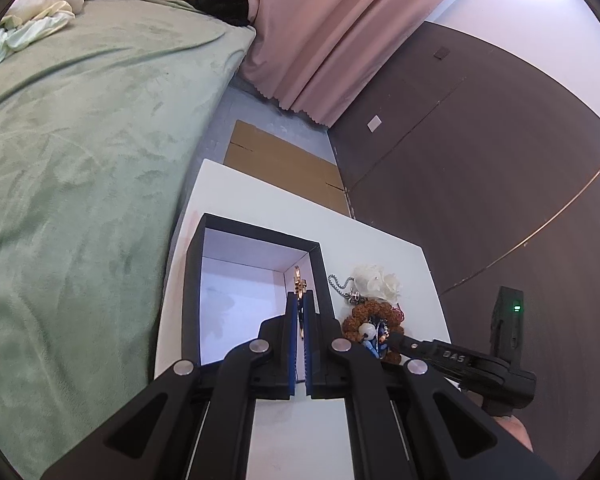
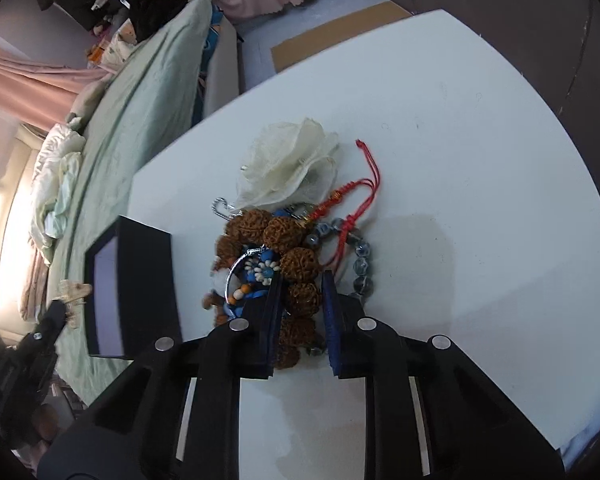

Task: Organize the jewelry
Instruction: 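Carry the brown bead bracelet into the black box and open the left gripper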

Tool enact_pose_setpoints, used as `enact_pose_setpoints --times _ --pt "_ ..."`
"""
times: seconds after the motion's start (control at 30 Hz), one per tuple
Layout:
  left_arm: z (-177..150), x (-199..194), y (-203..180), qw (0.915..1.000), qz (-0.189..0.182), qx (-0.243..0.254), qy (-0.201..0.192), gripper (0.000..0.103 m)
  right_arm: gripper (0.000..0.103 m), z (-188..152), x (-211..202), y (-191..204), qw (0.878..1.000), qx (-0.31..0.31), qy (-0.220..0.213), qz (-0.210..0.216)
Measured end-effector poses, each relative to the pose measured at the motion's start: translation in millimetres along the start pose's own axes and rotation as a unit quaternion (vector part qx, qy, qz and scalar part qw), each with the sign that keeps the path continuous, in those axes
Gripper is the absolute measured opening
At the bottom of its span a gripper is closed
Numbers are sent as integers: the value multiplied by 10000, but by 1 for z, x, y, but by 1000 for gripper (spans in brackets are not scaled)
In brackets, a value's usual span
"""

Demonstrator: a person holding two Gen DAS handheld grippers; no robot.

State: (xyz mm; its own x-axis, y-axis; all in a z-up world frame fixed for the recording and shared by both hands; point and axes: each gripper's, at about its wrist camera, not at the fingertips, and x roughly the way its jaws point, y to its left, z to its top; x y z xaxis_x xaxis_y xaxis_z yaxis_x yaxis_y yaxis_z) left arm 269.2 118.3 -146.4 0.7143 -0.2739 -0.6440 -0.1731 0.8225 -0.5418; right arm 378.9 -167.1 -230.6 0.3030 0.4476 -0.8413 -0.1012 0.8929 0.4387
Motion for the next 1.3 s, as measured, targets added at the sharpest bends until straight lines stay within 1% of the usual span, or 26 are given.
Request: enact_pose_setpoints --times 0.13,0.17,0.2,0.23,0.27,0.3,0.33,0.4,0.5,0.57,0.63,0.83,0.9,1.03,1.13,1.2,1.23,1.27,1.3 --pt "3 12 6 9998 -7 -106 172 1 19 0 -21 15 9995 -167 -179 196" --pt "4 15 9 9996 -18 -170 225 2 19 1 -28 21 9991 -233 -240 260" --pt "4 17 11 9993 -35 -223 281 6 19 0 -33 27 9986 -300 -289 318" --pt "4 17 13 9992 -40 -247 314 18 19 0 -39 36 9979 -388 -335 390" --pt "4 16 14 9992 -35 -252 306 28 19 1 -43 44 9973 -459 -362 437" --pt "5 13 15 9994 -30 -246 253 48 19 1 -47 51 9967 -530 -390 482" --pt "5 6 15 9997 -37 -231 116 60 19 0 -52 60 9957 -629 -437 530" --pt "6 -5 17 9997 -97 -203 -26 62 19 1 -59 77 9940 -762 -518 588" --pt "7 -18 24 9996 -97 -270 -73 62 19 1 -68 98 9913 -922 -629 695" --pt "8 -28 30 9994 -54 -324 -128 62 19 5 -72 110 9896 -1011 -683 759" --pt "8 -39 37 9991 -10 -375 -194 67 19 5 -74 123 9879 -1090 -719 836" --pt "12 -74 52 9983 180 -400 -384 68 19 4 -72 155 9844 -1296 -779 903" --pt "12 -85 55 9979 229 -421 -443 68 19 3 -68 162 9839 -1348 -782 870" --pt "13 -104 61 9970 346 -438 -533 69 19 0 -57 174 9847 -1417 -792 638" --pt "12 -113 64 9966 399 -441 -576 71 21 -3 -41 179 9862 -1440 -563 593" --pt "12 -117 62 9964 429 -425 -590 71 28 -7 -31 184 9856 -1409 -214 913" --pt "12 -119 60 9964 443 -410 -597 71 30 -8 -31 185 9849 -1405 -175 992" --pt "12 -121 59 9964 453 -394 -605 71 37 -10 -33 187 9846 -1418 -214 1001" --pt "12 -122 57 9963 462 -377 -613 72 47 -10 -36 186 9848 -1415 -261 973"
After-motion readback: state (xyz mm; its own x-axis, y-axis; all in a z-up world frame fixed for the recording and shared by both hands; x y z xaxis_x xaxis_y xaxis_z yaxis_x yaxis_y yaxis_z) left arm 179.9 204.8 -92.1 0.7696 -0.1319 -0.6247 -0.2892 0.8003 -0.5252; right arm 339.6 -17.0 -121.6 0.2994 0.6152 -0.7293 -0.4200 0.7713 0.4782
